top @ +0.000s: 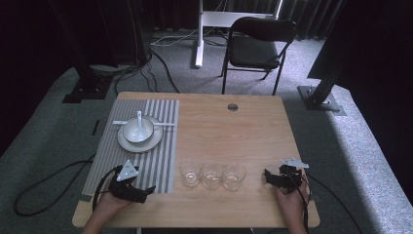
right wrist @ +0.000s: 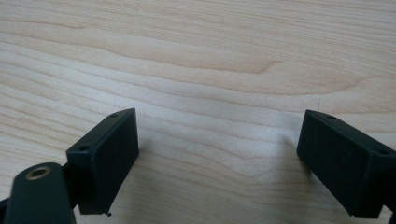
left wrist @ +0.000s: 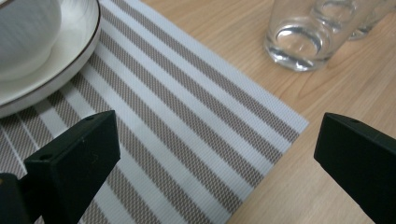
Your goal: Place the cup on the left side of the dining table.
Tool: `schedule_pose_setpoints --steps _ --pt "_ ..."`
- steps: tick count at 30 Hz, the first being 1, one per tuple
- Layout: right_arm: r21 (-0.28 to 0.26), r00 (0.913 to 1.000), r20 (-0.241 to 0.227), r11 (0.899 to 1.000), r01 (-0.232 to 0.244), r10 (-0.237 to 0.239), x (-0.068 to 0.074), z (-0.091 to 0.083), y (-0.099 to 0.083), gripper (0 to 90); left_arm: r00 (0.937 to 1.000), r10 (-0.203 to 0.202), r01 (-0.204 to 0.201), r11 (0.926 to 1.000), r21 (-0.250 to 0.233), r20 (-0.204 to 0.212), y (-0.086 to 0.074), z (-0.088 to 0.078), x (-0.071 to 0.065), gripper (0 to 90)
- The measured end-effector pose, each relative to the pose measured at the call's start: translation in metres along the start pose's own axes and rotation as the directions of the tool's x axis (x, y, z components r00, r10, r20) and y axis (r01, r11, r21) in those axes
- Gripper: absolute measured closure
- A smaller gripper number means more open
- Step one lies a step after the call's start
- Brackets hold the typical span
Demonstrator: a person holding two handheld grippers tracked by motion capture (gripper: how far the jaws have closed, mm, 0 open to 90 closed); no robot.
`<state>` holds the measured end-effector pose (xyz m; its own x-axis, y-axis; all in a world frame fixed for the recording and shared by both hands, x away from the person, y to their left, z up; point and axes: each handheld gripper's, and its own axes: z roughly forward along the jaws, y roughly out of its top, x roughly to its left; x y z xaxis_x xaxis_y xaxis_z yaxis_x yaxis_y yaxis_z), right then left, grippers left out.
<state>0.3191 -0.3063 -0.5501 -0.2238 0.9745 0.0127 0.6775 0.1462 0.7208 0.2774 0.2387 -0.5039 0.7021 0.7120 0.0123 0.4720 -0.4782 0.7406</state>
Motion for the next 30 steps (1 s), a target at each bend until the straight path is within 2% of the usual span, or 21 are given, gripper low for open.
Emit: schedule_pose_setpoints --steps 8,18,30 --pt "0.0 1.0 0.0 1.0 0.0 0.0 0.0 0.0 0.0 12.2 0.9991 0.021 -0.021 0.9996 -0.019 0.038 0.011 0.005 -0.009 0.7" --pt "0.0 1.0 0.0 1.0 0.0 0.0 0.0 0.0 0.0 12.2 0.9972 0.051 -0.049 0.9982 -0.035 0.055 0.024 0.011 -0.016 0.7" --pt "0.0 1.0 0.0 1.0 0.0 0.0 0.0 0.0 0.0 12.2 0.9914 0.091 -0.087 0.9952 -0.043 0.094 0.042 0.021 -0.023 0.7"
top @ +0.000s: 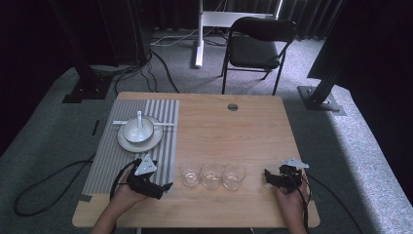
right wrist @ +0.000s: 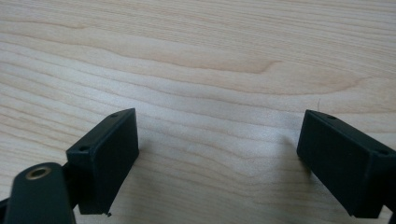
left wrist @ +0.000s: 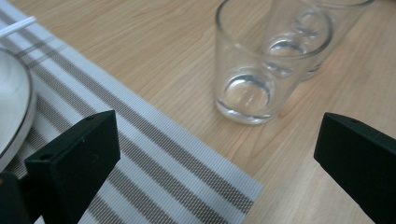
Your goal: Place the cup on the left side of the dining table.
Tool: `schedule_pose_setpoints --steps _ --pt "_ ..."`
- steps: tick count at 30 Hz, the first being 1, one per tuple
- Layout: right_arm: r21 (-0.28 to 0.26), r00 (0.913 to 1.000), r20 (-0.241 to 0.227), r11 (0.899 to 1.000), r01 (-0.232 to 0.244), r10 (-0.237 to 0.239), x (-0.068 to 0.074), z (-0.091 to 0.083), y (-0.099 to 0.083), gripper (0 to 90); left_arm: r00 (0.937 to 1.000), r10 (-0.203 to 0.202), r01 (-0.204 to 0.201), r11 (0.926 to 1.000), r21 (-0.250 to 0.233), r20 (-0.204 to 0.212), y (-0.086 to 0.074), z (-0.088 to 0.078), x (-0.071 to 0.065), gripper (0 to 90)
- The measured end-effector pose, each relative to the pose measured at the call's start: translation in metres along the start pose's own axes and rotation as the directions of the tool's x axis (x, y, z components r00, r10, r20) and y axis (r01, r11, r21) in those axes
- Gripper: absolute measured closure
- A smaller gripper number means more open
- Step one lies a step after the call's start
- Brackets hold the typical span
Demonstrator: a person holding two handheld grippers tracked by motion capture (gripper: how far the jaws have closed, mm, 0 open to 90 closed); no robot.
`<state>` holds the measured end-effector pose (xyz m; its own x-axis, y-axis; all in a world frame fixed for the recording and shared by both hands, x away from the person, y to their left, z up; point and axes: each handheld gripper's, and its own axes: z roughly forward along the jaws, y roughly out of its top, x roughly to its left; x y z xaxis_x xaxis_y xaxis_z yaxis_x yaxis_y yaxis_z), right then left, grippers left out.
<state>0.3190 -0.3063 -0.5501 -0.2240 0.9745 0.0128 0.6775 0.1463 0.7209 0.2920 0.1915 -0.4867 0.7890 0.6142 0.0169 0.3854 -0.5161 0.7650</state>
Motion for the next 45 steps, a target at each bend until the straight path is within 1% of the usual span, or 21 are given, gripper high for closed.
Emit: schedule_pose_setpoints --steps 4,6,7,9,10,13,16,17,18,21,22,23,26,28,30,31,39,42,43,44,45 --pt "0.0 1.0 0.0 1.0 0.0 0.0 0.0 0.0 0.0 12.2 1.0 0.006 -0.006 1.0 -0.006 0.005 0.005 0.002 -0.002 0.7" --pt "0.0 1.0 0.0 1.0 0.0 0.0 0.0 0.0 0.0 12.2 0.9999 0.014 -0.014 0.9999 -0.005 0.0 0.006 0.003 -0.003 0.7" --pt "0.0 1.0 0.0 1.0 0.0 0.0 0.0 0.0 0.0 12.1 0.9998 0.017 -0.016 0.9999 -0.004 0.01 0.007 0.004 -0.004 0.7" --pt "0.0 1.0 0.0 1.0 0.0 0.0 0.0 0.0 0.0 12.2 0.9997 0.018 -0.017 0.9998 -0.008 0.017 0.008 0.006 -0.005 0.7" --pt "0.0 1.0 0.0 1.0 0.0 0.0 0.0 0.0 0.0 12.1 0.9994 0.021 -0.02 0.9997 -0.012 0.029 0.009 0.006 -0.006 0.7" --pt "0.0 1.0 0.0 1.0 0.0 0.0 0.0 0.0 0.0 12.2 0.9992 0.025 -0.024 0.9996 -0.012 0.03 0.012 0.007 -0.007 0.7" --pt "0.0 1.0 0.0 1.0 0.0 0.0 0.0 0.0 0.0 12.2 0.9989 0.033 -0.032 0.9991 -0.028 0.034 0.018 0.009 -0.008 0.7" --pt "0.0 1.0 0.0 1.0 0.0 0.0 0.0 0.0 0.0 12.2 0.9989 0.035 -0.034 0.999 -0.027 0.032 0.019 0.01 -0.008 0.7" --pt "0.0 1.0 0.0 1.0 0.0 0.0 0.0 0.0 0.0 12.2 0.9983 0.038 -0.037 0.999 -0.023 0.043 0.02 0.011 -0.007 0.7" --pt "0.0 1.0 0.0 1.0 0.0 0.0 0.0 0.0 0.0 12.1 0.9975 0.046 -0.045 0.9988 -0.02 0.053 0.024 0.013 -0.008 0.7" --pt "0.0 1.0 0.0 1.0 0.0 0.0 0.0 0.0 0.0 12.2 0.9976 0.05 -0.049 0.9986 -0.021 0.049 0.026 0.014 -0.009 0.7" --pt "0.0 1.0 0.0 1.0 0.0 0.0 0.0 0.0 0.0 12.2 0.9969 0.052 -0.051 0.9985 -0.021 0.059 0.027 0.015 -0.009 0.7" --pt "0.0 1.0 0.0 1.0 0.0 0.0 0.0 0.0 0.0 12.2 0.9966 0.057 -0.056 0.9982 -0.022 0.059 0.03 0.016 -0.01 0.7" --pt "0.0 1.0 0.0 1.0 0.0 0.0 0.0 0.0 0.0 12.1 0.9951 0.065 -0.064 0.9978 -0.02 0.075 0.035 0.019 -0.011 0.7" --pt "0.0 1.0 0.0 1.0 0.0 0.0 0.0 0.0 0.0 12.2 0.9948 0.071 -0.07 0.9974 -0.02 0.073 0.038 0.021 -0.013 0.7" --pt "0.0 1.0 0.0 1.0 0.0 0.0 0.0 0.0 0.0 12.2 0.9938 0.075 -0.074 0.997 -0.021 0.082 0.04 0.023 -0.014 0.7" --pt "0.0 1.0 0.0 1.0 0.001 -0.001 0.0 0.0 0.0 12.2 0.99 0.097 -0.096 0.9952 -0.019 0.102 0.051 0.031 -0.019 0.7" --pt "0.0 1.0 0.0 1.0 0.001 -0.001 0.0 0.0 0.0 12.2 0.9889 0.104 -0.102 0.9946 -0.017 0.106 0.054 0.033 -0.021 0.7" --pt "0.0 1.0 0.0 1.0 0.001 -0.001 0.0 0.0 0.0 12.2 0.9888 0.115 -0.115 0.9933 -0.009 0.094 0.057 0.035 -0.024 0.7" --pt "0.0 1.0 0.0 1.0 0.001 -0.001 0.0 0.0 0.0 12.2 0.9876 0.118 -0.118 0.993 -0.006 0.104 0.059 0.037 -0.024 0.7" --pt "0.0 1.0 0.0 1.0 0.001 -0.001 0.0 0.0 0.0 12.2 0.9879 0.116 -0.116 0.9932 -0.006 0.103 0.06 0.038 -0.025 0.7"
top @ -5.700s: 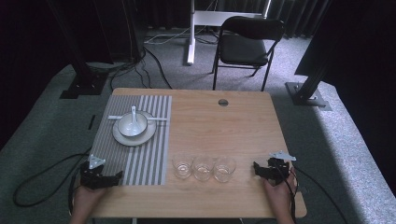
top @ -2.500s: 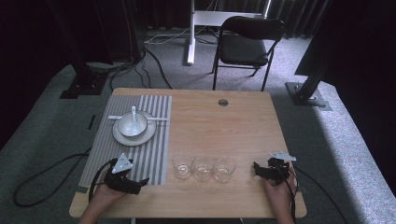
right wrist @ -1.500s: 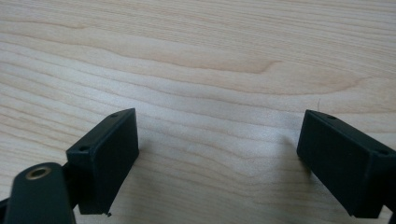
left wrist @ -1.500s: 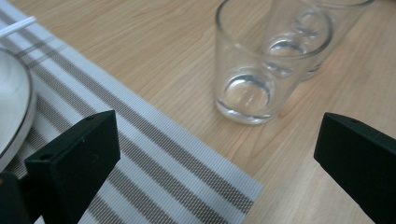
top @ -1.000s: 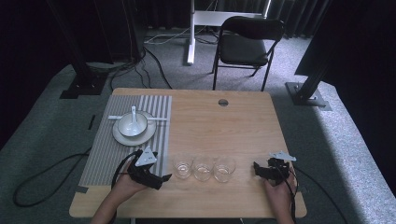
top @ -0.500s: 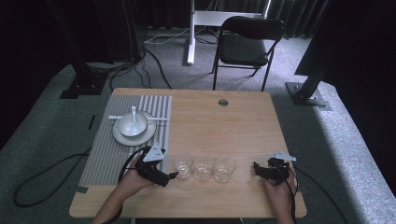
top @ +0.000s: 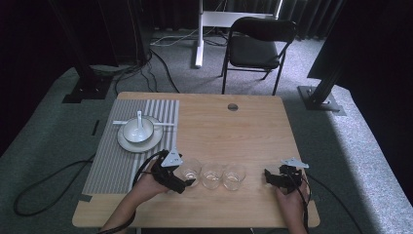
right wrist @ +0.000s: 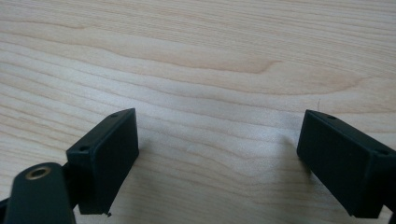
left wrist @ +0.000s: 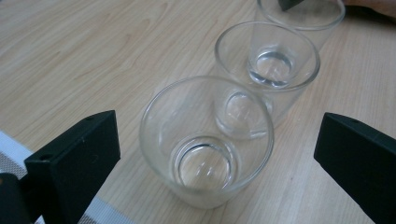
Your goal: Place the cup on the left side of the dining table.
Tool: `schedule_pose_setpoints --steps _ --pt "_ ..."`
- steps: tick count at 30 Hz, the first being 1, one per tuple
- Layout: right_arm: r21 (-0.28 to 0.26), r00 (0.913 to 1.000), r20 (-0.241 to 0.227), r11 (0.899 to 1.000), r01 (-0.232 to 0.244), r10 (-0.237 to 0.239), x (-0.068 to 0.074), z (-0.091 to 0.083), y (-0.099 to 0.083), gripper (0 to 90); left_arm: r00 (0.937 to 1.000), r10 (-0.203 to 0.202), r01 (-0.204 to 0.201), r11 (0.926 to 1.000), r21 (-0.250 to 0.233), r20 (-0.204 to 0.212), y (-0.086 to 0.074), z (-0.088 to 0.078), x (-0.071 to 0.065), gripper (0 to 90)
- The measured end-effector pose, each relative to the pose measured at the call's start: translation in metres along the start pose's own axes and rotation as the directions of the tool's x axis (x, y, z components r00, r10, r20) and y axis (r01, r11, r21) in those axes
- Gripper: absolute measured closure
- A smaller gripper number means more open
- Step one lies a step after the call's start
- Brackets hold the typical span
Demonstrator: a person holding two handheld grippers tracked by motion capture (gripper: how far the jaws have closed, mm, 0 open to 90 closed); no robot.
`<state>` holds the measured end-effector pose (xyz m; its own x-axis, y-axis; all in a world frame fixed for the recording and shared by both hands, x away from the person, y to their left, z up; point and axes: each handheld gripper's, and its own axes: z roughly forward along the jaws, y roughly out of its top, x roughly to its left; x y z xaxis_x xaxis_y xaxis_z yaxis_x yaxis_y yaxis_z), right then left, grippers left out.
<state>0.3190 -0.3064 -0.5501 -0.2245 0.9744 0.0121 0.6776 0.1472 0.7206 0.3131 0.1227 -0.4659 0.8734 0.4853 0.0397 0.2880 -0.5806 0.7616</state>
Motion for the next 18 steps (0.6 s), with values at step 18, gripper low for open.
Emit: schedule_pose_setpoints --steps 18 --pt "-0.001 1.0 0.0 1.0 0.0 0.0 0.0 0.0 0.0 12.2 0.9981 0.04 -0.04 0.9991 0.013 0.047 0.024 0.019 -0.009 0.8"
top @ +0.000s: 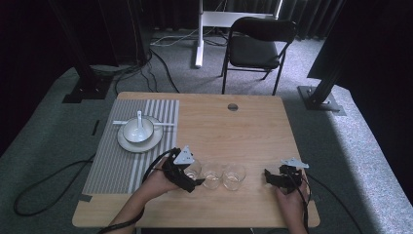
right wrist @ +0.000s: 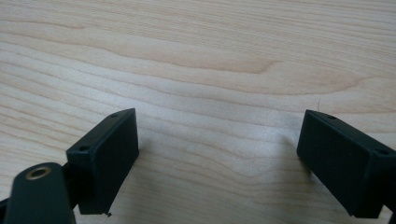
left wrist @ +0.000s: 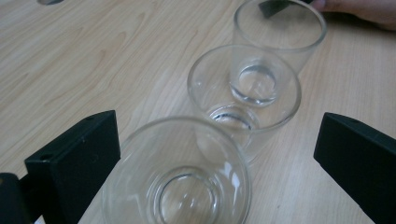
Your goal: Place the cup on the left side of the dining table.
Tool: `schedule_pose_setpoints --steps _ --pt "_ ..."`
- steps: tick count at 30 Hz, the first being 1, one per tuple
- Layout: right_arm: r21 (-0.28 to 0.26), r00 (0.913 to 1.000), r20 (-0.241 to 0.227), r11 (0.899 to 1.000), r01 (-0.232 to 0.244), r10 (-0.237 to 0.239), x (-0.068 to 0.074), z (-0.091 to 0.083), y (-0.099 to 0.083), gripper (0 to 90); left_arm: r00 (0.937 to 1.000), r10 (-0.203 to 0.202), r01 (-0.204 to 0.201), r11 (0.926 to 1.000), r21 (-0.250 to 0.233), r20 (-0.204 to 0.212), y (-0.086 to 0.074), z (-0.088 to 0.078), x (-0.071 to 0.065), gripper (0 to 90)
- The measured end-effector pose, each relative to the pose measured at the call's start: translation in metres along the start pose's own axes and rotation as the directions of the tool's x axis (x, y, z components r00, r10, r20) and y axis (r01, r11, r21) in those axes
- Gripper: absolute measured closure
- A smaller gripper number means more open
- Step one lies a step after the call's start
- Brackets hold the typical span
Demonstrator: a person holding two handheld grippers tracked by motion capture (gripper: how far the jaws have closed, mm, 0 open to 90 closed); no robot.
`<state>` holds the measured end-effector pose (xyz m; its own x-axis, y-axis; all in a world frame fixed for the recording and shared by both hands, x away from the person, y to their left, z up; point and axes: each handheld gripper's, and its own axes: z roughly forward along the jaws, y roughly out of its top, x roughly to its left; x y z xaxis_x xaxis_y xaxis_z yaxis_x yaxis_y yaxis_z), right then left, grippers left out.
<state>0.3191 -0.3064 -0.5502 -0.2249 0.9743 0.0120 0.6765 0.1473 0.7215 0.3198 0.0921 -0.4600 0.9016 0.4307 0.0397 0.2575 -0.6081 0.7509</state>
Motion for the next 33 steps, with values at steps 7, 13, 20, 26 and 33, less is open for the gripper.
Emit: schedule_pose_setpoints --steps 7,13,20,26,33 --pt "0.0 1.0 0.0 1.0 0.0 0.0 0.0 0.0 0.0 12.2 0.9997 0.021 -0.021 0.9998 0.004 0.016 0.01 0.008 -0.003 2.1" --pt "0.0 1.0 0.0 1.0 0.0 0.0 0.0 0.0 0.0 12.2 0.9987 0.042 -0.043 0.9986 0.031 0.029 0.018 0.019 -0.007 2.0" --pt "0.0 1.0 0.0 1.0 0.0 0.0 0.0 0.0 0.0 12.1 0.9972 0.041 -0.043 0.9986 0.032 0.062 0.023 0.03 -0.009 2.1" --pt "0.0 1.0 -0.001 1.0 0.001 -0.001 0.0 0.0 0.0 12.2 0.9953 0.067 -0.074 0.9926 0.097 0.07 0.027 0.041 -0.012 2.0" --pt "0.0 1.0 0.0 1.0 0.0 0.0 0.0 0.0 0.0 12.1 0.9961 0.067 -0.075 0.9859 0.149 0.056 0.03 0.048 -0.015 2.1"
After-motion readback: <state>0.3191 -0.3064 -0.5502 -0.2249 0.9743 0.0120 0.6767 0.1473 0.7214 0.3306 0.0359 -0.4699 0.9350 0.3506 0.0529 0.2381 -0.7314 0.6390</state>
